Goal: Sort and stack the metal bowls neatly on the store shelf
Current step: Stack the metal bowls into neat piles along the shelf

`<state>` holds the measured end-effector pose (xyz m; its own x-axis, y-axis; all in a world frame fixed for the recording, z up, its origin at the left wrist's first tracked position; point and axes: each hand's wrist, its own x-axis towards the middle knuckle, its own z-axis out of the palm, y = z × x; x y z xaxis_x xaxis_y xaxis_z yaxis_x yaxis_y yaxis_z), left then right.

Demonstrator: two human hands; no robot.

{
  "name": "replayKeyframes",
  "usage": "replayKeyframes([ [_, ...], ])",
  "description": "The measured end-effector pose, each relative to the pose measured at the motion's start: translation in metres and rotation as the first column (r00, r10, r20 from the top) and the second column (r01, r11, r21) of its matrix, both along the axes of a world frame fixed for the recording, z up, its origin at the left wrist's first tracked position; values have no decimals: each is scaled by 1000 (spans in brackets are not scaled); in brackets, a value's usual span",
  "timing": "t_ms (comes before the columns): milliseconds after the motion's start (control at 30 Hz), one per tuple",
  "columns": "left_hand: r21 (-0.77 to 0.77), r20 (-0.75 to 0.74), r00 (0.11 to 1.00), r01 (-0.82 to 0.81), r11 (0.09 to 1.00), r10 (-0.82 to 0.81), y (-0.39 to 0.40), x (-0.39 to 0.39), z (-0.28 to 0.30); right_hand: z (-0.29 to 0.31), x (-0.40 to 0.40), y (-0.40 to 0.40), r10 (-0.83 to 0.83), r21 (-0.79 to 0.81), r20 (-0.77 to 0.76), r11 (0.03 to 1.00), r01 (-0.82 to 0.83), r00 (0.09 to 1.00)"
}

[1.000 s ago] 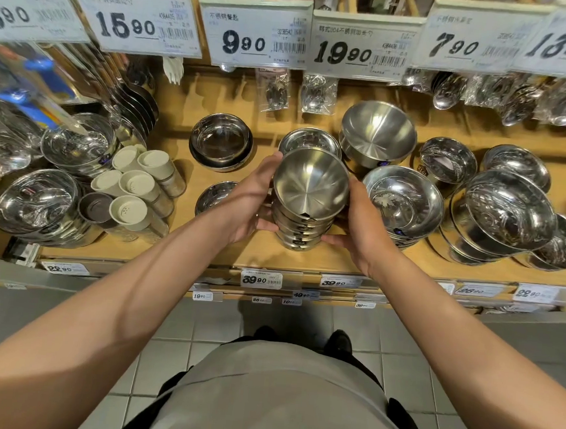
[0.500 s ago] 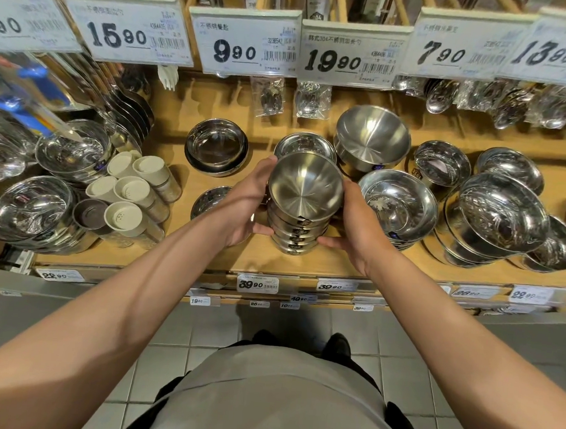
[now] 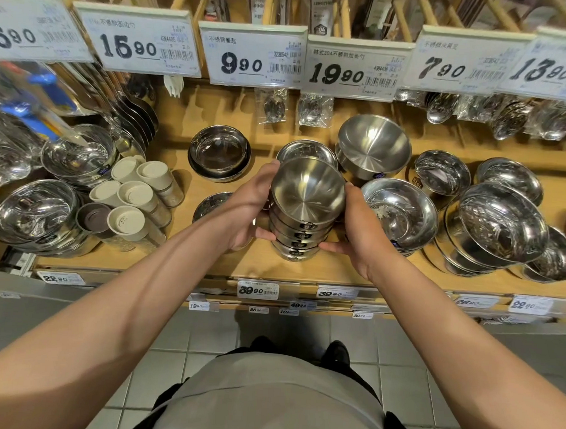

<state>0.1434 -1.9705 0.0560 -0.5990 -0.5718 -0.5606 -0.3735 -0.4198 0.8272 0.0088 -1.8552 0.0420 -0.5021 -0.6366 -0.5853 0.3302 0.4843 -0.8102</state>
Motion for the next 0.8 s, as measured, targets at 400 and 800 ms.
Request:
replayKeyframes([
  [400, 67, -8, 996, -85, 994, 86, 5, 16, -22, -15, 3, 17, -14, -32, 91, 999, 17, 996],
  [800, 107, -79, 977, -187, 977, 196, 21, 14, -59, -52, 23, 22, -97, -168, 198, 977, 131, 975],
])
